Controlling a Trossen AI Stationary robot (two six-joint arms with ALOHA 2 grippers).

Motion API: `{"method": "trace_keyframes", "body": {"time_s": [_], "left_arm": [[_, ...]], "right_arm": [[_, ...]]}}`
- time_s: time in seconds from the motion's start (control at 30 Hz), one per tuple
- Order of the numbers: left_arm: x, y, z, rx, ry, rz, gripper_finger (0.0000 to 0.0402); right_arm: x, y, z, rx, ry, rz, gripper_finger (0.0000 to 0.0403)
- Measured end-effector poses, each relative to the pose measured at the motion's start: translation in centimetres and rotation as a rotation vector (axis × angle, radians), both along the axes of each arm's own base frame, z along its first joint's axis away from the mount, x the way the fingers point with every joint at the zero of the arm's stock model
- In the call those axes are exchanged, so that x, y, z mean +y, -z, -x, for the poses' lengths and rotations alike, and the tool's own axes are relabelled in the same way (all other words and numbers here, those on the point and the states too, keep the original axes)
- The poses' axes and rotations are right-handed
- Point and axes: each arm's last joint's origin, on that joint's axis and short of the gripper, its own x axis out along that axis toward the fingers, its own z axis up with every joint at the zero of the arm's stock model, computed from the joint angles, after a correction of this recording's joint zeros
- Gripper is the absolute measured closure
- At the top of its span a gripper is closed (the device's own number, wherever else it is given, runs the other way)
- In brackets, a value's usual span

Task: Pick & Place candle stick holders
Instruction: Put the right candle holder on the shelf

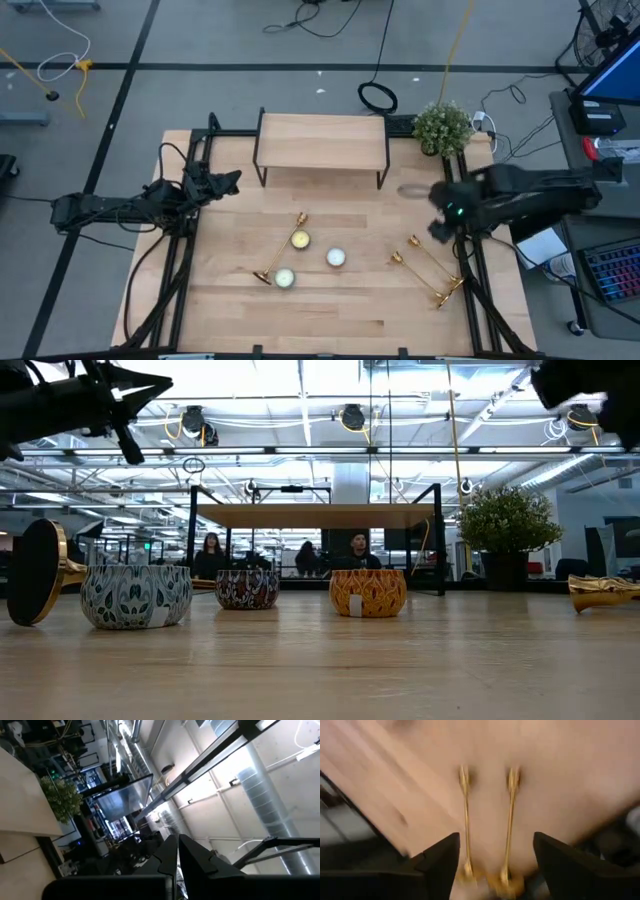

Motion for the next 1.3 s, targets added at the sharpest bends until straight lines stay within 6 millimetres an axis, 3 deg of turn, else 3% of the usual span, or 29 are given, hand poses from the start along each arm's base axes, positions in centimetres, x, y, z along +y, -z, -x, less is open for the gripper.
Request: {"method": "trace_keyframes", "body": {"time_s": [0.1, 0.27, 0.5, 0.7, 1.03, 1.3], "left_arm": [[-0.1, 0.0, 0.0, 0.001, 0.018, -0.005, 0.0380], [-0.1, 0.0, -0.1, 0.007, 0.043, -0.014, 0.0380], [-0.2, 0.0, -0.1, 0.004, 0.055, -0.007, 0.0380], [-0.1, 0.2, -0.1, 0.024, 0.053, -0.006, 0.0380], [-0.1, 0.3, -0.2, 0.033, 0.064, 0.005, 0.0380], [-0.2, 0.3, -0.2, 0.033, 0.084, 0.003, 0.0380]], "right_arm": [[1.4, 1.7, -1.3, 0.105, -0.062, -0.038, 0.0137], [4.0, 3.7, -3.7, 0.092, -0.118, -0.074, 0.0143], [6.4, 7.3, -3.1, 0.229, -0.117, 0.039, 0.0162], [6.6, 9.1, -1.8, 0.283, -0.064, 0.121, 0.0171], [6.7, 13.2, -1.1, 0.298, -0.023, -0.001, 0.0172], [6.4, 14.1, -0.6, 0.320, -0.002, 0.014, 0.0191]]}}
